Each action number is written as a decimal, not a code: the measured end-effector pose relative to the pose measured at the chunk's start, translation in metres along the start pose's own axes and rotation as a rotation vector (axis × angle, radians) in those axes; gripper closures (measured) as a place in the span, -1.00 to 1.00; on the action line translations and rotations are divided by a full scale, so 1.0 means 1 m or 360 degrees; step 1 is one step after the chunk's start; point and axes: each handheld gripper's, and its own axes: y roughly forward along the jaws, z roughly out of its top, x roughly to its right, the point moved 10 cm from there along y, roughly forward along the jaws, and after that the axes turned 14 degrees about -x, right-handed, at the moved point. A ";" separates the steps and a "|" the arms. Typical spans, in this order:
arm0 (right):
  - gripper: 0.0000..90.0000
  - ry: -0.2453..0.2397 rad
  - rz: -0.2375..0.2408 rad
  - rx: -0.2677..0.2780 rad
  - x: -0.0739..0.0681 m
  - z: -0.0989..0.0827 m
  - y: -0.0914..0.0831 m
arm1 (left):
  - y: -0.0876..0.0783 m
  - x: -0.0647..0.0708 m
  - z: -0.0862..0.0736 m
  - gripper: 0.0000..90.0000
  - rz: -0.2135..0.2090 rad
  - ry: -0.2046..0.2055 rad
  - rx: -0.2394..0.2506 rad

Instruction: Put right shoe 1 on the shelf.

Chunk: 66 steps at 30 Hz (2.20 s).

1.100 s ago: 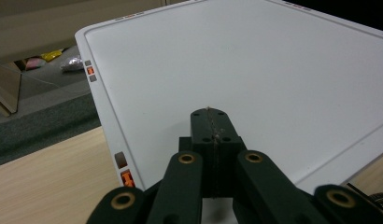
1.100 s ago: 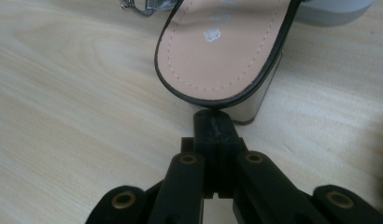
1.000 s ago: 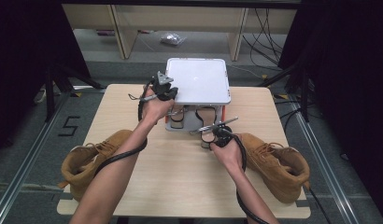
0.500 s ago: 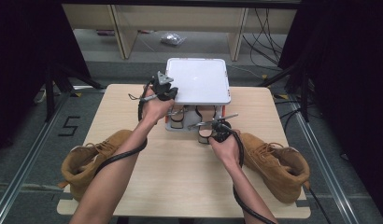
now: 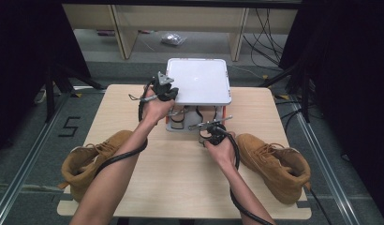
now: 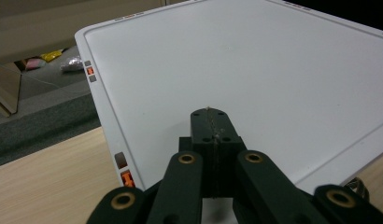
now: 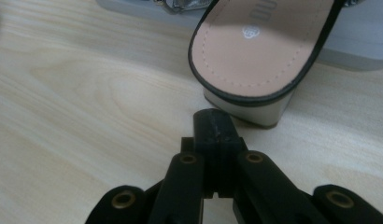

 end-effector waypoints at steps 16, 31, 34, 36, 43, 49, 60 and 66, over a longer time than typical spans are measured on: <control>1.00 0.0083 -0.0054 0.0164 0.008 0.020 -0.023 | 0.000 -0.001 -0.001 0.99 -0.0003 0.0012 -0.0015; 1.00 0.0016 -0.0109 0.0220 0.018 0.043 -0.018 | 0.000 -0.001 -0.001 0.99 -0.0006 0.0013 -0.0020; 1.00 0.0020 -0.0151 0.0226 0.021 0.048 -0.017 | 0.000 0.000 0.000 0.99 -0.0011 0.0000 -0.0008; 1.00 0.0017 -0.0184 0.0237 0.024 0.050 -0.016 | 0.000 0.000 0.000 0.99 -0.0012 -0.0001 -0.0007; 1.00 0.0017 -0.0201 0.0241 0.031 0.054 -0.011 | 0.000 -0.001 -0.001 0.99 -0.0006 0.0015 -0.0017; 1.00 0.0020 -0.0200 0.0250 0.032 0.055 -0.008 | 0.000 -0.001 -0.001 0.99 -0.0005 0.0014 -0.0016; 1.00 0.0022 -0.0211 0.0281 0.032 0.057 -0.007 | 0.000 -0.001 -0.001 0.99 -0.0004 0.0007 -0.0019; 0.94 0.0011 -0.0211 0.0314 0.030 0.057 -0.004 | 0.000 0.000 0.000 0.99 -0.0006 -0.0003 -0.0006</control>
